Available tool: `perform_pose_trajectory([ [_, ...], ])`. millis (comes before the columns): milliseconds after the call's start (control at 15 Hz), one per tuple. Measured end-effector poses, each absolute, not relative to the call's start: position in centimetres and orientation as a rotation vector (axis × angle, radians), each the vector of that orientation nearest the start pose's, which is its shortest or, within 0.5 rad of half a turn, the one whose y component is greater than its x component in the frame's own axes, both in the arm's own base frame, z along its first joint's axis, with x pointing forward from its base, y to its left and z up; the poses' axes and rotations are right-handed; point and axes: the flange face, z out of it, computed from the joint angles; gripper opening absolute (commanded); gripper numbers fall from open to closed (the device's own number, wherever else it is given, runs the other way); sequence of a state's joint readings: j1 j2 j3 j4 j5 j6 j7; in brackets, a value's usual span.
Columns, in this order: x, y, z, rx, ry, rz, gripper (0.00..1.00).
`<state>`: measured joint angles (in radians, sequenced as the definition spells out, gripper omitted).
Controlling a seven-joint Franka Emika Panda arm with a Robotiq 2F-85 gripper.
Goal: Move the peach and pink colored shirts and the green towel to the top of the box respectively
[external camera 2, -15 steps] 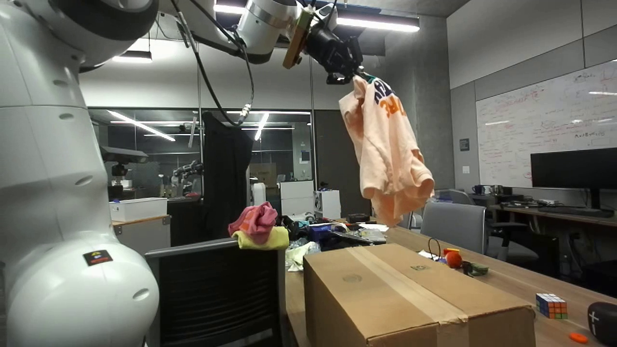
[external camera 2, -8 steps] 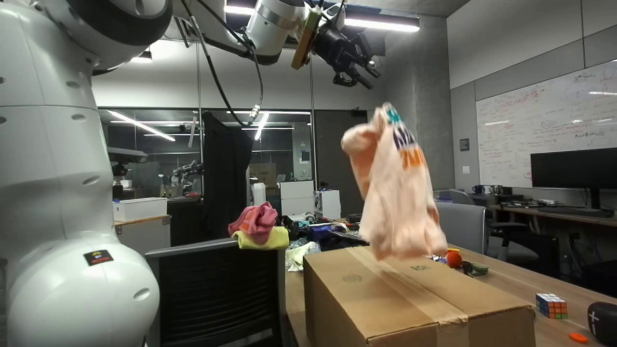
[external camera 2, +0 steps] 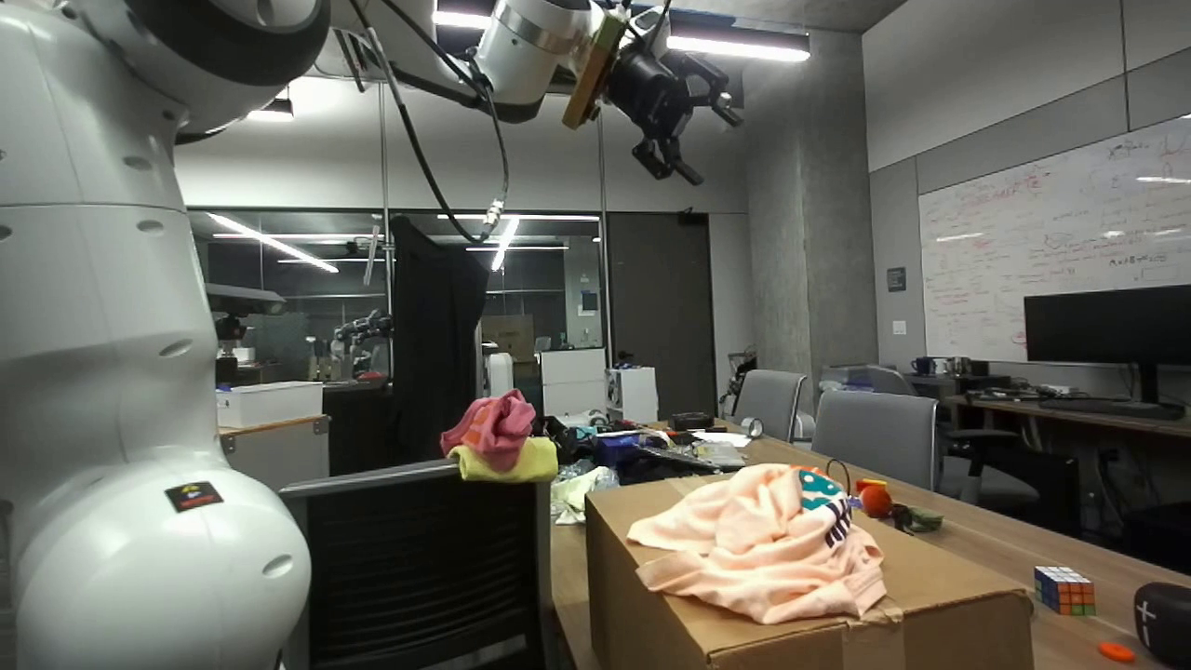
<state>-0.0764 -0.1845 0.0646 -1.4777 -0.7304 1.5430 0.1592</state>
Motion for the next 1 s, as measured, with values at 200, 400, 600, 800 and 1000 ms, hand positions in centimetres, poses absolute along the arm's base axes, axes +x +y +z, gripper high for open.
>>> perform_pose_trajectory([
  [200,47.1,-4.9,78.2,2.452,-0.214,0.356,1.00],
  [400,45.9,-1.1,77.1,2.548,-0.040,0.352,1.00],
  [600,43.7,3.2,75.3,2.633,0.150,0.333,1.00],
  [800,41.3,7.7,73.0,2.700,0.349,0.305,1.00],
  [1000,39.8,12.2,70.2,2.737,0.560,0.287,1.00],
])
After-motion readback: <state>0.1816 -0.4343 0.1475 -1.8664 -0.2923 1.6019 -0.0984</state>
